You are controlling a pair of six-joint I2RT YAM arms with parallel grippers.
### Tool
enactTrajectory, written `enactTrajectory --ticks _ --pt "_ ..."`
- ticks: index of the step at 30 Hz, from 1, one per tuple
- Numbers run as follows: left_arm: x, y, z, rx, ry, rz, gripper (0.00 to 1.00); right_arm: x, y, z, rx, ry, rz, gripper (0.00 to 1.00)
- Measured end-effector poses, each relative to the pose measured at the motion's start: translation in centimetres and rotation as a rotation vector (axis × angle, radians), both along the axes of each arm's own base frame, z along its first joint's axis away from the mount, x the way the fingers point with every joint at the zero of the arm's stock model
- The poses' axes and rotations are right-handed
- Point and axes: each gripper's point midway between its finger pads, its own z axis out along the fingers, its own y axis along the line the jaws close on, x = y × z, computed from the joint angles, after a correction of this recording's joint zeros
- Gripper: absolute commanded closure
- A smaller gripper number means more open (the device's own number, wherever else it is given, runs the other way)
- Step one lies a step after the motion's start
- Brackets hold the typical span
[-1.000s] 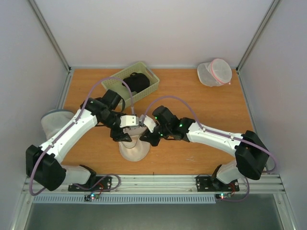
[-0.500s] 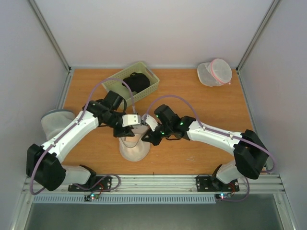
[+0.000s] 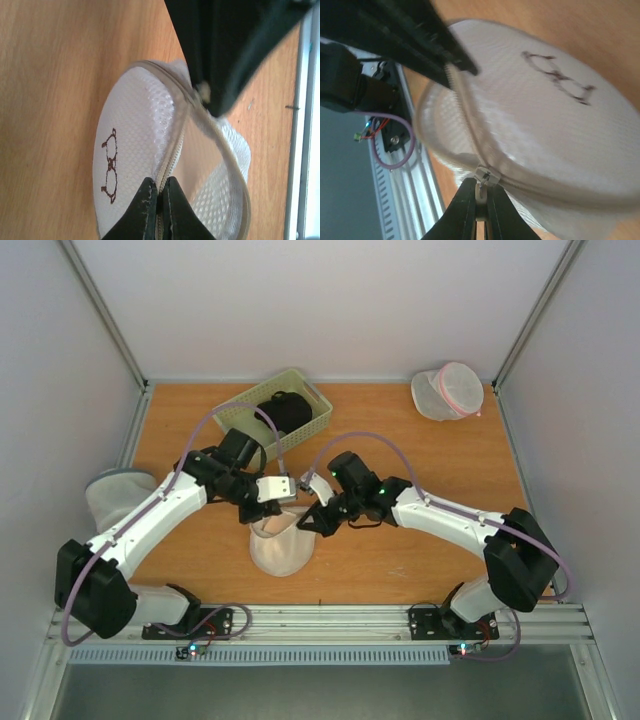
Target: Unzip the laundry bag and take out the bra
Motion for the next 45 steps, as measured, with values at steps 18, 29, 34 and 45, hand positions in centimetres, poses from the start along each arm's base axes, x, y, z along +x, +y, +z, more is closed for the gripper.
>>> enactTrajectory --ticks 18,29,34,45 --pt "-2.5 3.1 6.7 0.092 -0.145 -0.082 0.99 2.9 -3.2 0.5 -0.071 -0.033 -0.029 0.99" --pt "-6.4 2.9 14.2 -0.035 -0.285 -0.278 0.99 1.7 -2.3 2.8 0.007 -0.120 0.080 0.99" --pt "-7.8 2.8 15.5 -0.069 -0.301 -0.357 0.99 1.0 -1.8 3.7 0.057 -0.131 0.131 0.99" --pt "-7.8 2.6 16.3 -0.090 -0.337 -0.376 0.99 -0.5 -0.6 3.5 0.073 -0.130 0.208 0.99"
